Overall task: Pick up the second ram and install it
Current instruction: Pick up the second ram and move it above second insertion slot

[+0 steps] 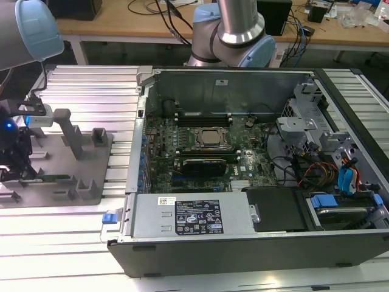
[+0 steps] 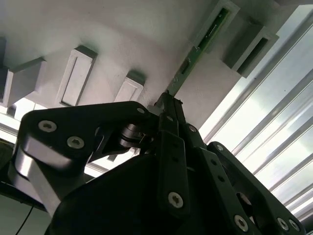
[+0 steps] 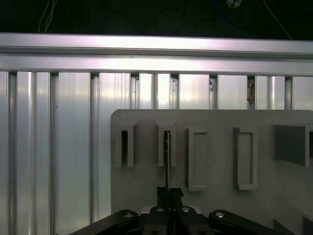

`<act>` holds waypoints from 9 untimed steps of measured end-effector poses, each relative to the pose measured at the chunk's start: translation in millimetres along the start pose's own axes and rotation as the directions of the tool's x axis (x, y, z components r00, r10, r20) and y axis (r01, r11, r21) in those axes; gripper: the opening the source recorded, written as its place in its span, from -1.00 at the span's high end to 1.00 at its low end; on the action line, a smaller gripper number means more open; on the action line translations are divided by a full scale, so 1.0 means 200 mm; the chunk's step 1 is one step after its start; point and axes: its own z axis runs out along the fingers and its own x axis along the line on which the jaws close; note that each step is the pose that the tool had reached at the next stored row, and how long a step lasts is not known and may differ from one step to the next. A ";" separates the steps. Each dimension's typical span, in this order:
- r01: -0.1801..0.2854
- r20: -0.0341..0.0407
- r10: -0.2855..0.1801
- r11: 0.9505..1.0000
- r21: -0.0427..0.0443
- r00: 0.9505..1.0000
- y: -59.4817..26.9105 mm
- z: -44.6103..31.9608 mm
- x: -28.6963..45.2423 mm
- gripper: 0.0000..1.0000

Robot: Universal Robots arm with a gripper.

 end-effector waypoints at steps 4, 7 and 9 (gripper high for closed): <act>0.000 0.000 0.000 1.000 0.000 1.000 0.000 -0.045 -0.001 0.82; 0.000 0.000 0.000 1.000 0.000 1.000 0.000 -0.074 -0.002 0.82; 0.000 0.000 0.000 1.000 0.000 1.000 0.000 -0.102 -0.003 0.82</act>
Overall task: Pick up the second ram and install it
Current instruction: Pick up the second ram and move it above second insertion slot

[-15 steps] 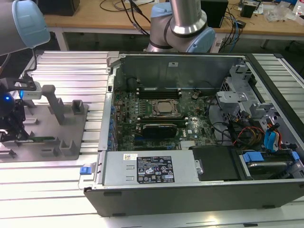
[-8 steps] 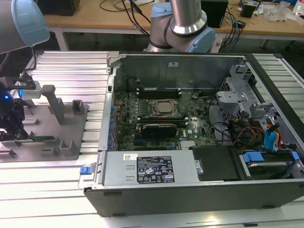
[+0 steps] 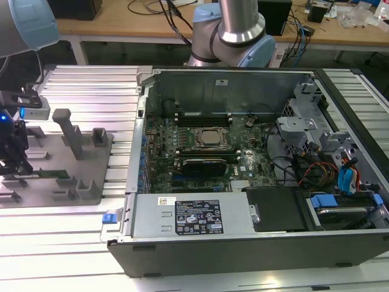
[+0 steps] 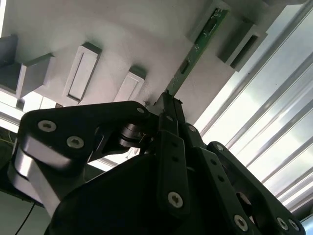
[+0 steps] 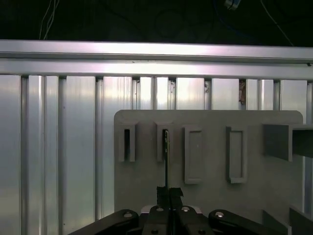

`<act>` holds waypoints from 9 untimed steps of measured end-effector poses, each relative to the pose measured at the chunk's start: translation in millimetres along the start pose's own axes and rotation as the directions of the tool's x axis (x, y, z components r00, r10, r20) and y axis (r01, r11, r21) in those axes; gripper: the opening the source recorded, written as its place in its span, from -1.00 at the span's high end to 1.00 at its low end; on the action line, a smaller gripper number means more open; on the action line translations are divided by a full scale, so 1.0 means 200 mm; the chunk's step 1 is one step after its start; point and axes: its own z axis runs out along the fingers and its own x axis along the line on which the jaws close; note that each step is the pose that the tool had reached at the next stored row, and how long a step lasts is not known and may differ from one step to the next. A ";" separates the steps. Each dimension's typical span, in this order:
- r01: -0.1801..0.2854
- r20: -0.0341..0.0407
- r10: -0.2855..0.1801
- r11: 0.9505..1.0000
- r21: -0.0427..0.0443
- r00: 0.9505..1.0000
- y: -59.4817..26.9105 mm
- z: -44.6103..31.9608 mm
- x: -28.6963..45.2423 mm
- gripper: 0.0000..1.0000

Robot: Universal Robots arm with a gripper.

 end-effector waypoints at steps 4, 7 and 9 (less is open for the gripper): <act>0.000 0.001 0.000 1.000 0.000 1.000 0.000 -0.049 -0.002 0.82; 0.000 0.002 0.000 1.000 0.000 1.000 0.000 -0.072 -0.002 0.82; 0.000 0.003 0.000 1.000 0.000 1.000 0.000 -0.088 -0.003 0.82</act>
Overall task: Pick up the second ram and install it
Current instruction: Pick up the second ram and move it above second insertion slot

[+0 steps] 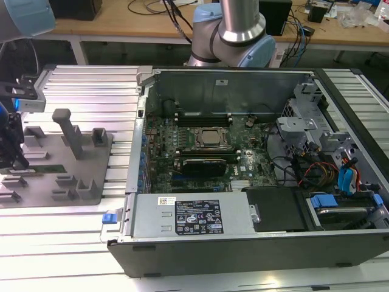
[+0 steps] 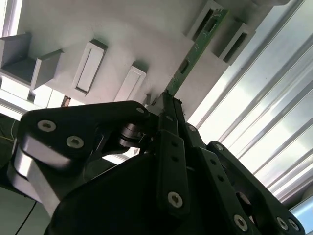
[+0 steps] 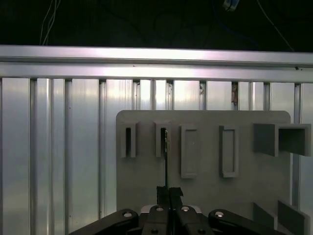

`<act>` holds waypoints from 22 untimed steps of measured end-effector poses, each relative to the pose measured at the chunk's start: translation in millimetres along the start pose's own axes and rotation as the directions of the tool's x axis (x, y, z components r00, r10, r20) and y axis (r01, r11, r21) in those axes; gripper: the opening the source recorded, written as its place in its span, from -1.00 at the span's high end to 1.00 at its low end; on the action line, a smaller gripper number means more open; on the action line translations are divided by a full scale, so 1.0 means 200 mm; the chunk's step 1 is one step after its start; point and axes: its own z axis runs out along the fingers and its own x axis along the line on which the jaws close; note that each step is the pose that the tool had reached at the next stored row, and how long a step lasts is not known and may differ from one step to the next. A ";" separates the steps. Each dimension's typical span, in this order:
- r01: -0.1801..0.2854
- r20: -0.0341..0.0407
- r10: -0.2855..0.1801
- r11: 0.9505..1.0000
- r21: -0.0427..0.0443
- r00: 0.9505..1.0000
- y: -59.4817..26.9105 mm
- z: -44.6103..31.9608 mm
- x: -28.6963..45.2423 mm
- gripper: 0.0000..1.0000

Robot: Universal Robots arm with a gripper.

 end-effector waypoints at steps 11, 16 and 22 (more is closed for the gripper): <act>0.000 0.001 0.000 1.000 0.000 1.000 -0.001 -0.147 -0.012 0.82; 0.000 0.001 0.000 1.000 0.000 1.000 -0.002 -0.255 -0.020 0.82; 0.000 0.001 0.000 1.000 0.000 1.000 -0.002 -0.407 -0.037 0.82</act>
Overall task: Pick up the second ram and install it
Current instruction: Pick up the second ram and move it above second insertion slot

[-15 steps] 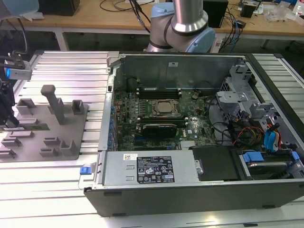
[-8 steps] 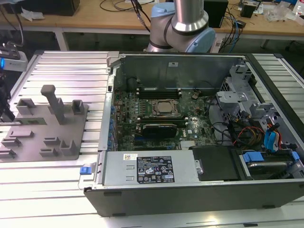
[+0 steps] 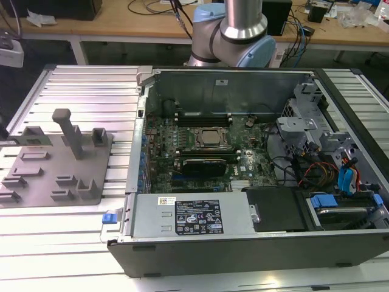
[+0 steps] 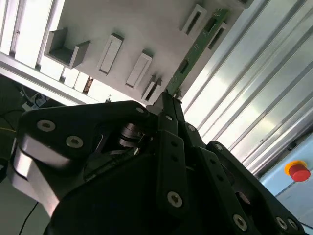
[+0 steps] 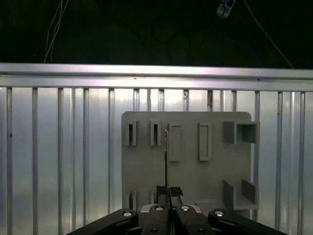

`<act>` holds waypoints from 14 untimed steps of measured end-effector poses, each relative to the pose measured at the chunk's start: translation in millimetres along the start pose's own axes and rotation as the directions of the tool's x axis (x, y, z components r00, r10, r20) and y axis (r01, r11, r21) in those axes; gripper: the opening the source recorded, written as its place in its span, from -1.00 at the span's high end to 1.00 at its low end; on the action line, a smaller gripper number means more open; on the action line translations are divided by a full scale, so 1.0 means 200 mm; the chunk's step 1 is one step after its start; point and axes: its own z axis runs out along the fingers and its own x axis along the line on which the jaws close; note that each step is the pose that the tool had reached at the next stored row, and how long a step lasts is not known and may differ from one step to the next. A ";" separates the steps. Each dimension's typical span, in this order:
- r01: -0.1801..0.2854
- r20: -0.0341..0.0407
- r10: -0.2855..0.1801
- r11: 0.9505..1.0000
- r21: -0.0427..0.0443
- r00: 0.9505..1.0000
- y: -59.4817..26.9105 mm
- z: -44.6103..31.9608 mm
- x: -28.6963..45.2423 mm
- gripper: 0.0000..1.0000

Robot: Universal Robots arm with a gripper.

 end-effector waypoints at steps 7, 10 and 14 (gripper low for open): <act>0.000 0.000 0.000 1.000 0.000 1.000 -0.001 -0.158 -0.021 0.82; 0.000 0.000 0.000 1.000 0.000 1.000 -0.002 -0.236 -0.034 0.82; 0.000 0.000 0.000 1.000 0.000 1.000 -0.003 -0.356 -0.059 0.82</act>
